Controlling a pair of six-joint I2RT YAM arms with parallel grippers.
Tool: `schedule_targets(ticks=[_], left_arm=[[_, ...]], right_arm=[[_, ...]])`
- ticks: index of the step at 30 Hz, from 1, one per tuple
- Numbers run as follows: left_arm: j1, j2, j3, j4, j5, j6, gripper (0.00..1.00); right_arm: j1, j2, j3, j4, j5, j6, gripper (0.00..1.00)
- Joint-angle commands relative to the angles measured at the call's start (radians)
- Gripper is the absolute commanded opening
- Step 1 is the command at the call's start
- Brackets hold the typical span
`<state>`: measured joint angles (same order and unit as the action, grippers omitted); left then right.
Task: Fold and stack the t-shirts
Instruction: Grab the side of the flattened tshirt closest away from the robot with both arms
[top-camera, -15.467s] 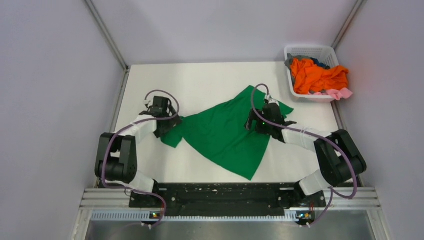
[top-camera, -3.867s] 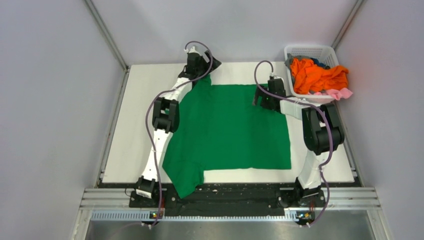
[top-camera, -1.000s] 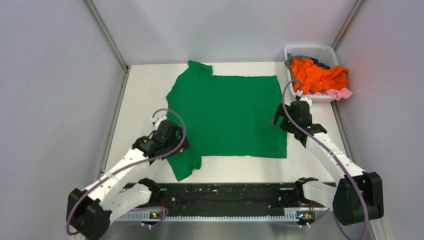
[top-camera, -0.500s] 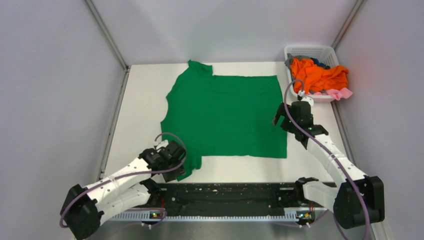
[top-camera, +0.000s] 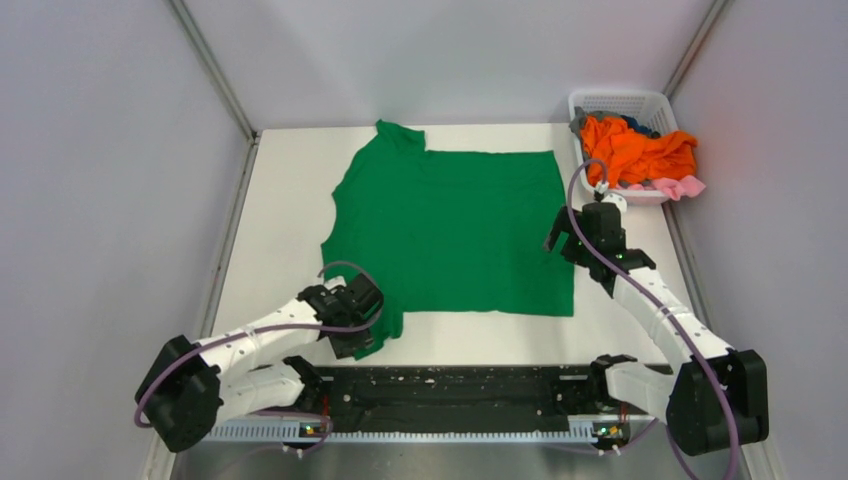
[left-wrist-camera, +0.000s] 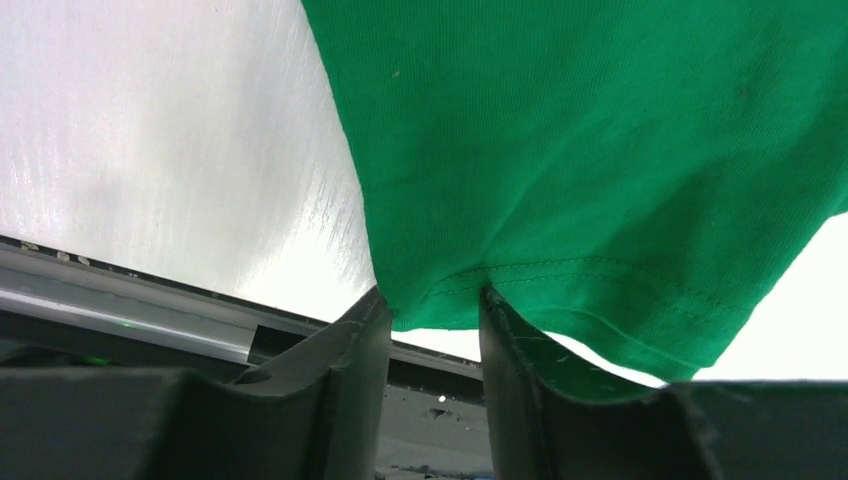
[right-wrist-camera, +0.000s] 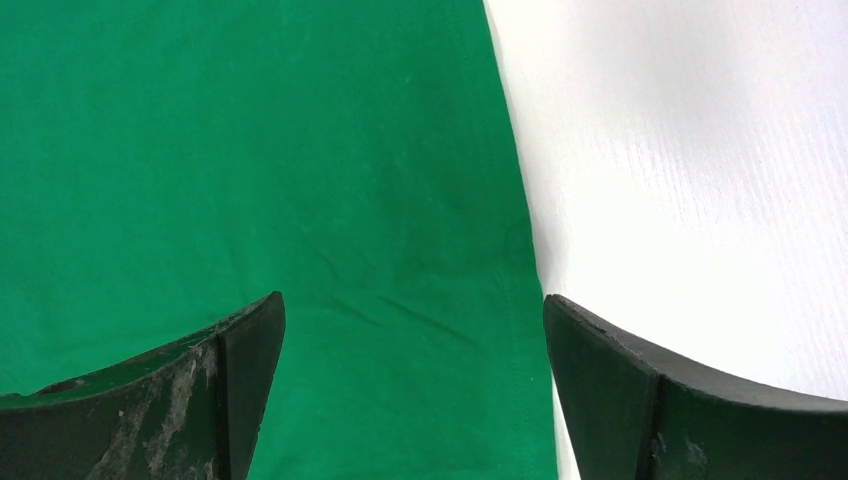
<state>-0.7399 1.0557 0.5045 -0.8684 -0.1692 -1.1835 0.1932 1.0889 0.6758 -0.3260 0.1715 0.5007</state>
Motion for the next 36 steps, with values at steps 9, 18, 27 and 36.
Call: schedule_targets(ticks=[9,18,27,36], left_arm=[[-0.001,-0.007,-0.001,0.051,-0.089,-0.010,0.00],[-0.001,-0.249,-0.004,-0.107,-0.069,-0.029,0.00],[-0.001,-0.389,0.027,-0.191,-0.045,-0.021,0.00],[-0.001,-0.413,0.012,-0.007,0.035,0.044,0.00]], right_arm=[[-0.002,-0.033,0.012,-0.068,0.031,0.029,0.99],[-0.002,-0.197,-0.160,-0.216,-0.046,0.173,0.91],[0.001,-0.337,-0.281,-0.307,-0.155,0.290,0.77],[0.002,-0.313,-0.341,-0.254,-0.107,0.324,0.64]])
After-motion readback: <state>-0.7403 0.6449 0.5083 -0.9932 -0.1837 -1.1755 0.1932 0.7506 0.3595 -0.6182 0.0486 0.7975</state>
